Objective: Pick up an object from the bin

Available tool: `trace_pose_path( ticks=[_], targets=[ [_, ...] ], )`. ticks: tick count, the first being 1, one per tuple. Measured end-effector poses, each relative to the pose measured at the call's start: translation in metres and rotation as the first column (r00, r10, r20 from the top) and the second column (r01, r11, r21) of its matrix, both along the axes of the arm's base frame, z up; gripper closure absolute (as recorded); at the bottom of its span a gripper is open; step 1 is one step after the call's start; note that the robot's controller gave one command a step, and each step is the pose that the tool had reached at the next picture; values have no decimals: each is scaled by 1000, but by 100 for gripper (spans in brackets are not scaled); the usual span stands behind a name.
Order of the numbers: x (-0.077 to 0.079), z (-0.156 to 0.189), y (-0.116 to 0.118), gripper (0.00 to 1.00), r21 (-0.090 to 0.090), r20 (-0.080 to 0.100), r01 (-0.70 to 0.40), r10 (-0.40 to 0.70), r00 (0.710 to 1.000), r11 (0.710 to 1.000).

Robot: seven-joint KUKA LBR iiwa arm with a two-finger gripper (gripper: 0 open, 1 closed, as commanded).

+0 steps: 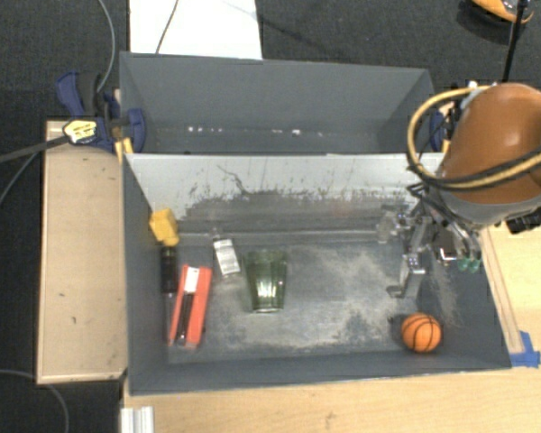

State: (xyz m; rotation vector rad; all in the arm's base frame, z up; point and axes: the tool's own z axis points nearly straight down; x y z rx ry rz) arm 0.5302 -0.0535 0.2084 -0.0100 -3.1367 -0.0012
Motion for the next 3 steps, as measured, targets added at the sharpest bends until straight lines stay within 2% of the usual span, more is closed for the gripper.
trace_pose_path(
  ticks=[1, 2, 3],
  targets=[
    [2, 4, 0, 0, -1, 8, -2, 2, 1000, 1000],
    [-5, -34, -23, 0, -1, 10, -131, 131, 991, 991],
    [-32, -47, -81, 0, -1, 8, -168, 168, 986, 986]
  ],
)
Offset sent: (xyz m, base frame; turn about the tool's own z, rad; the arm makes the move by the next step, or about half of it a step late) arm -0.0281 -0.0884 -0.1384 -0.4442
